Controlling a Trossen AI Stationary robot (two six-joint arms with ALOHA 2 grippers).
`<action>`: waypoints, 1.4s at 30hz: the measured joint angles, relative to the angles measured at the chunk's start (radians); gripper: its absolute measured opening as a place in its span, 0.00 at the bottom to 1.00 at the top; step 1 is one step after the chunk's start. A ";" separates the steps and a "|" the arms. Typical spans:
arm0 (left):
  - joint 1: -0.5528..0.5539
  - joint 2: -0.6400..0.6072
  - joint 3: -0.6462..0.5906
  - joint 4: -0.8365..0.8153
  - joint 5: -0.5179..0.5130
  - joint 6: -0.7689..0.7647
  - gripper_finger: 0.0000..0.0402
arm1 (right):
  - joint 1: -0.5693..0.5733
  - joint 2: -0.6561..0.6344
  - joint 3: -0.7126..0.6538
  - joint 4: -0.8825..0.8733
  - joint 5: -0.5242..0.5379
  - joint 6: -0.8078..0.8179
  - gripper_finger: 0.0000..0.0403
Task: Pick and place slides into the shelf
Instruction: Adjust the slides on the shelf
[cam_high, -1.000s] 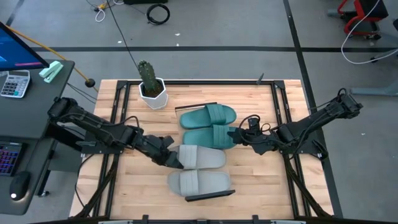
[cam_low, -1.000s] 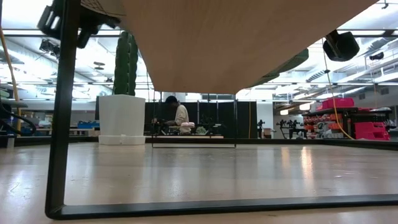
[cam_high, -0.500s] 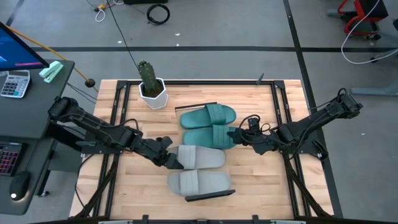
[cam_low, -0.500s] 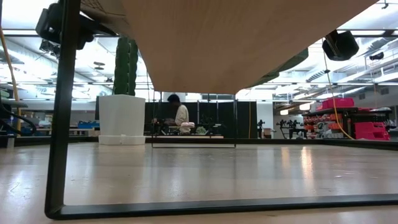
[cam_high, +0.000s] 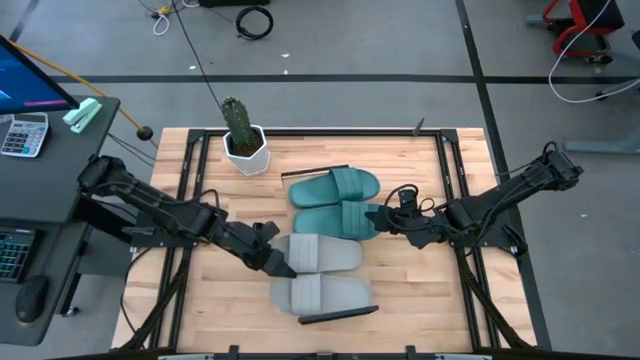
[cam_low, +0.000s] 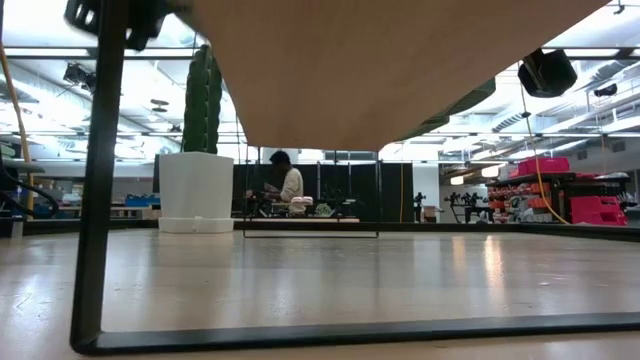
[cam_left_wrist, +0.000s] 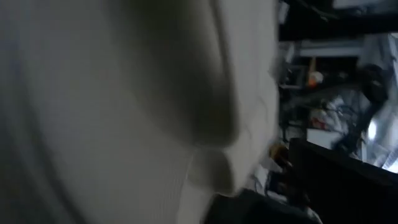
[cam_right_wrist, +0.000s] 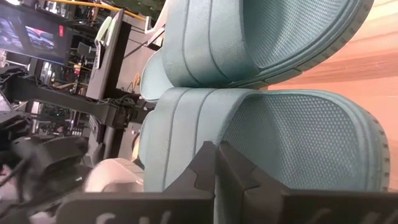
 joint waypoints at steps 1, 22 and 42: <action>0.000 0.000 0.012 0.004 0.009 0.016 0.99 | 0.000 0.000 0.000 0.000 0.000 0.000 0.02; -0.034 0.086 0.033 -0.193 0.036 0.050 0.99 | 0.000 0.000 0.000 0.001 -0.011 -0.006 0.02; -0.070 -0.162 0.033 -0.495 0.045 0.052 0.99 | 0.000 -0.001 0.000 0.000 -0.038 -0.008 0.01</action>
